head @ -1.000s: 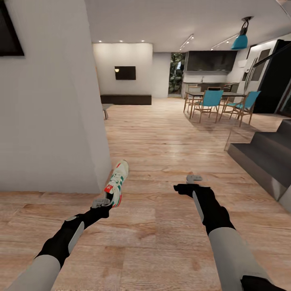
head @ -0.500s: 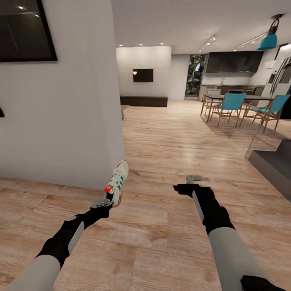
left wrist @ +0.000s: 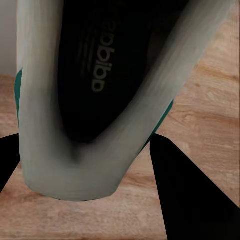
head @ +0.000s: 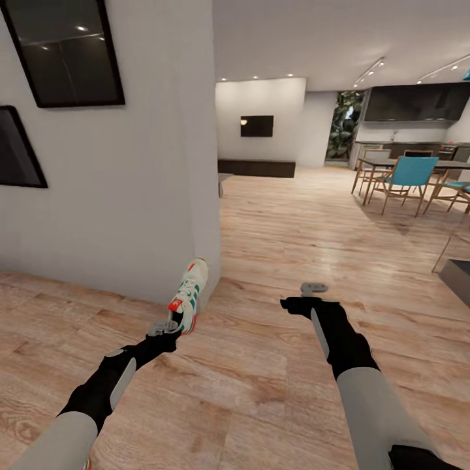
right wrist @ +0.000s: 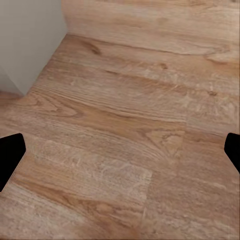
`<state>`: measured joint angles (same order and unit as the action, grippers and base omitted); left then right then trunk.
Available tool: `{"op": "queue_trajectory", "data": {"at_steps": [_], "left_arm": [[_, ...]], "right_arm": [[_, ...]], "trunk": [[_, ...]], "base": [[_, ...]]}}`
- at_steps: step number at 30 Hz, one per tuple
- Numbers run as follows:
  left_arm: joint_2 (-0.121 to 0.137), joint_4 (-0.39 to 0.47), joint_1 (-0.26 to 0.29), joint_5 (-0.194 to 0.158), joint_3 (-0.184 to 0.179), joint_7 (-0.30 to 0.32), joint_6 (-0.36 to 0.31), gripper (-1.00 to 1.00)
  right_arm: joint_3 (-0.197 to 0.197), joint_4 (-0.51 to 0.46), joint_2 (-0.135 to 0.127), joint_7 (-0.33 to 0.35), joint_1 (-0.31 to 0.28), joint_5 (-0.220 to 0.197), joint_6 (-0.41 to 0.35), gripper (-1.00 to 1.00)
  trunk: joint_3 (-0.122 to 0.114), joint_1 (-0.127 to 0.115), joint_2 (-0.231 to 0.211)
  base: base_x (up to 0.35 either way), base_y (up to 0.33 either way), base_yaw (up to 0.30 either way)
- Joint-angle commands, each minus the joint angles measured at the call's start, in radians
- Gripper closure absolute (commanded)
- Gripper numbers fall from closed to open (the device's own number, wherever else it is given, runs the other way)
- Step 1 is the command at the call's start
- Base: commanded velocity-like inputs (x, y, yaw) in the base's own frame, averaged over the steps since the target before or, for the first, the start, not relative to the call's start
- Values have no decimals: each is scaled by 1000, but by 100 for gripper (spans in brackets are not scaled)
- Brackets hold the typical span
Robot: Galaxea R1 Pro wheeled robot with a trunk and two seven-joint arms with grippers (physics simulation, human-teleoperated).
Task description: Pick up the two gym shoes and the two sandals from the corridor floor and place them onto the hallstand (shoe rack) in the corridor, making sure they are on the rack and not on the floor. Arrange them so the two gym shoes are next to each other and the two sandals are next to each other.
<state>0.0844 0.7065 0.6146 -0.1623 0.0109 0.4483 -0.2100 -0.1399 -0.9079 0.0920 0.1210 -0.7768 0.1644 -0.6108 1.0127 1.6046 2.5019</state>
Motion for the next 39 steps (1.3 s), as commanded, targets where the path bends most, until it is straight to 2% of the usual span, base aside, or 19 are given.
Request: {"op": "queue_trajectory", "data": {"at_steps": [1, 31, 39], "left_arm": [[0, 1, 1, -11, 1, 4, -9, 100], [-1, 0, -1, -12, 1, 4, -9, 100], [-1, -1, -1, -13, 1, 4, -9, 100]], "right_arm": [[-5, -2, 1, 9, 0, 10, -4, -100], [-5, -2, 1, 11, -1, 10, -4, -100], [-5, -2, 1, 10, -1, 10, -4, -100]], "trunk": [[0, 0, 0], [-34, 0, 0], [-43, 0, 0]], "base": [[39, -23, 238], [4, -2, 238], [151, -143, 238]]}}
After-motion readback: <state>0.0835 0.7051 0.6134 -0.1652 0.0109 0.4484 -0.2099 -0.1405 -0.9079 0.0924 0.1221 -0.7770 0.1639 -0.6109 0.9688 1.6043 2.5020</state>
